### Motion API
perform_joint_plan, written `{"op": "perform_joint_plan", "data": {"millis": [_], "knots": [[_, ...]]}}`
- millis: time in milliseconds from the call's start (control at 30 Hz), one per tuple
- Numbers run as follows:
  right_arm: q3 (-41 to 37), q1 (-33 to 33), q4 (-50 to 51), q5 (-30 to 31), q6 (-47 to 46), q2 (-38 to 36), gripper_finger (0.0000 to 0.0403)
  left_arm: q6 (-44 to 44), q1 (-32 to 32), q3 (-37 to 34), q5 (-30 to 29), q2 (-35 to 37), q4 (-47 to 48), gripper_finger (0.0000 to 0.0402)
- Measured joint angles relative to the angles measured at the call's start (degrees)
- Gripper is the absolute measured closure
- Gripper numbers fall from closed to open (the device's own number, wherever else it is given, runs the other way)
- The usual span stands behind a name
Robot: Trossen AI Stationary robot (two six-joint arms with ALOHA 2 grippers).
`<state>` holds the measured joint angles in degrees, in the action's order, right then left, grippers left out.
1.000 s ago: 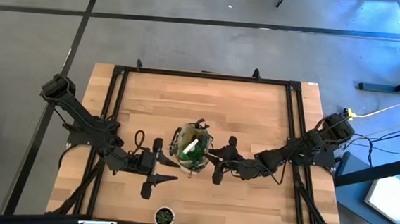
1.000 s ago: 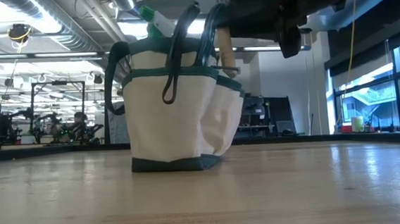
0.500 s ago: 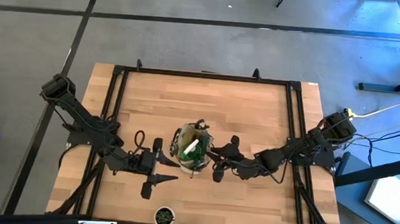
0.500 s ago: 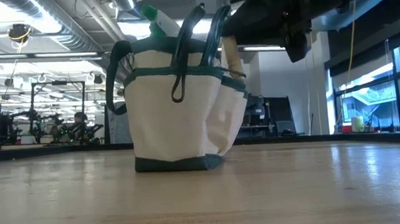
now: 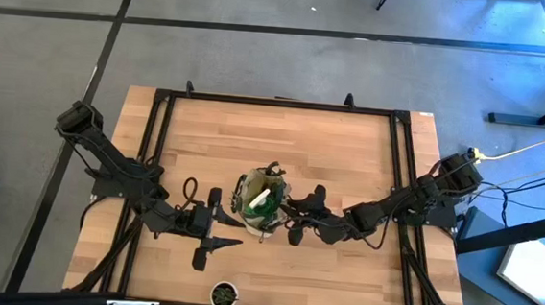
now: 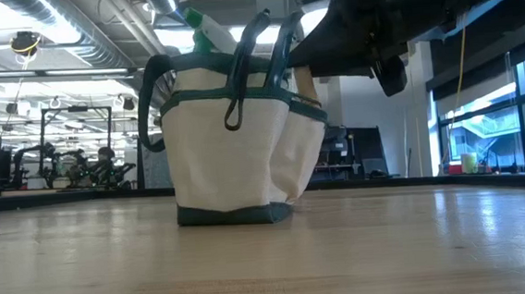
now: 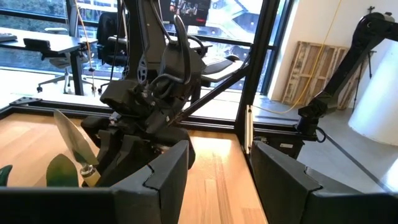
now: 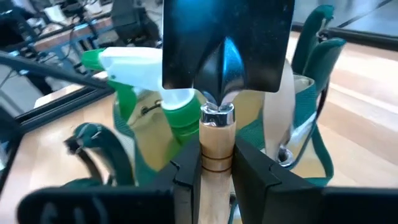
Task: Pick & Place Garden tools in Gardening bag
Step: Put the brown trowel into the side pocket of the green gardening bag
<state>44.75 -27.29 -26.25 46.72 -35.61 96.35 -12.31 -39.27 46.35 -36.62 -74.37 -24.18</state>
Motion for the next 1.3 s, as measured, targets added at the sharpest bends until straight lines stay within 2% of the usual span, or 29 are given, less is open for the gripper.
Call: {"op": "perform_joint_plan", "data": {"millis": [233, 467, 567, 833, 1033, 1167, 1300], "knots": [[0.0, 0.3, -6.0, 3.0, 0.5, 4.3, 0.0339, 0.0, 0.0, 0.0, 0.0, 0.0, 0.0, 0.0231], [0.0, -0.4, -6.1, -1.8, 3.6, 4.7, 0.0339, 0.0, 0.0, 0.0, 0.0, 0.0, 0.0, 0.0231], [0.0, -1.4, -5.9, -0.9, 3.5, 4.7, 0.0339, 0.0, 0.0, 0.0, 0.0, 0.0, 0.0, 0.0231], [0.0, -1.4, -0.3, 0.7, -4.9, 4.7, 0.0339, 0.0, 0.0, 0.0, 0.0, 0.0, 0.0, 0.0231], [0.0, -0.7, 1.6, -1.9, -7.5, 4.7, 0.0339, 0.0, 0.0, 0.0, 0.0, 0.0, 0.0, 0.0231], [0.0, -1.2, 0.6, 1.2, -6.1, 4.7, 0.0334, 0.0, 0.0, 0.0, 0.0, 0.0, 0.0, 0.0231], [0.0, -2.3, -2.1, 7.2, -2.5, 4.7, 0.0333, 0.0, 0.0, 0.0, 0.0, 0.0, 0.1, 0.0231]]}}
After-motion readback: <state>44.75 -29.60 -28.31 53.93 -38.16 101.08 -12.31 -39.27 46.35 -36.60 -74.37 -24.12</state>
